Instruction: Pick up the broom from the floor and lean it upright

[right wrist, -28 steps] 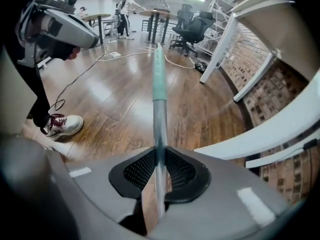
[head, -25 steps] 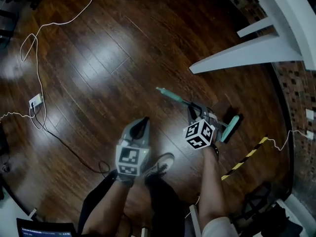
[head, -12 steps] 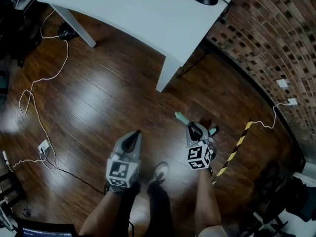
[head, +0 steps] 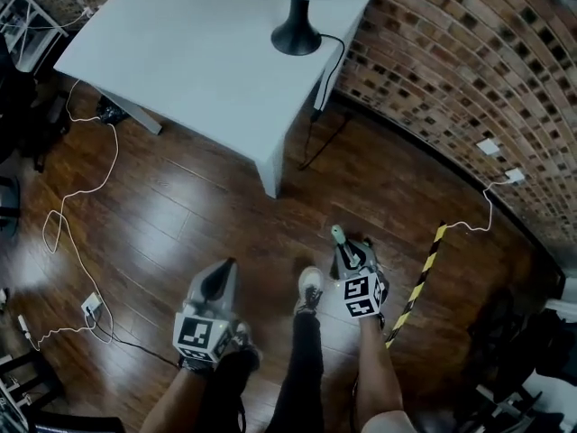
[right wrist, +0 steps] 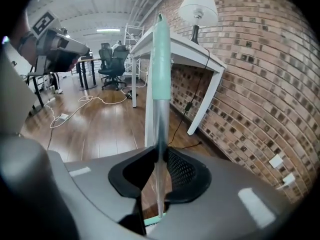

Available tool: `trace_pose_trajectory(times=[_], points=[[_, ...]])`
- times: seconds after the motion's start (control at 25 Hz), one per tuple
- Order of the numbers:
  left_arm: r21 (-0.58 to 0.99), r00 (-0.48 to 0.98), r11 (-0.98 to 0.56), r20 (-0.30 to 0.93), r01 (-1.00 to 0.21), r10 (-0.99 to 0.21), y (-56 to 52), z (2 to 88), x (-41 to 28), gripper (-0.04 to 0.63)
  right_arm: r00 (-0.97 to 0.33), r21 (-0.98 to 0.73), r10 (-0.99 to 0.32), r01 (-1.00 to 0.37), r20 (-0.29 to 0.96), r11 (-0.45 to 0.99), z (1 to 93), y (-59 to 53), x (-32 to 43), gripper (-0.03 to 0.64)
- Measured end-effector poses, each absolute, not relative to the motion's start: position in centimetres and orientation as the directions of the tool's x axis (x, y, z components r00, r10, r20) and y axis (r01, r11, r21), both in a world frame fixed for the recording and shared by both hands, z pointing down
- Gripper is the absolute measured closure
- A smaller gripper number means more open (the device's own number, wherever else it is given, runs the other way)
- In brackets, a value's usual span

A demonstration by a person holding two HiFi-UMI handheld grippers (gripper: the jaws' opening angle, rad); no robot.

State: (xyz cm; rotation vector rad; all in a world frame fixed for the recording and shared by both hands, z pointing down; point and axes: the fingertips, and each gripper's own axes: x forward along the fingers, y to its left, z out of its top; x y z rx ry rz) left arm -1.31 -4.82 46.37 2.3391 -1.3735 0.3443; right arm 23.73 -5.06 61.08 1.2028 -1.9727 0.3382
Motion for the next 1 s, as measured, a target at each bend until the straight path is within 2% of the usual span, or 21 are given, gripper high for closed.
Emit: trace_pose_trajectory(times=[0.36, 0.68, 1.0], points=[[0.187, 0.367, -0.317, 0.406, -0.93, -0.837, -10.7, 45.8, 2.1, 0.594, -0.36, 0.046, -0.612, -0.837, 0.704, 0.545, 60.7, -12.1, 24.3, 0.526], [0.139, 0.337, -0.307, 0.433, -0.942, -0.836, -13.8, 47.0, 2.0, 0.594, -0.454, 0.009, -0.639, -0.811, 0.622, 0.585, 60.0, -21.4, 21.4, 0.526], [0.108, 0.326, -0.311, 0.447, -0.944, -0.833, -14.5, 47.4, 2.6, 0.594, -0.49, -0.019, -0.654, -0.809, 0.576, 0.588, 59.1, -27.1, 19.0, 0.526]])
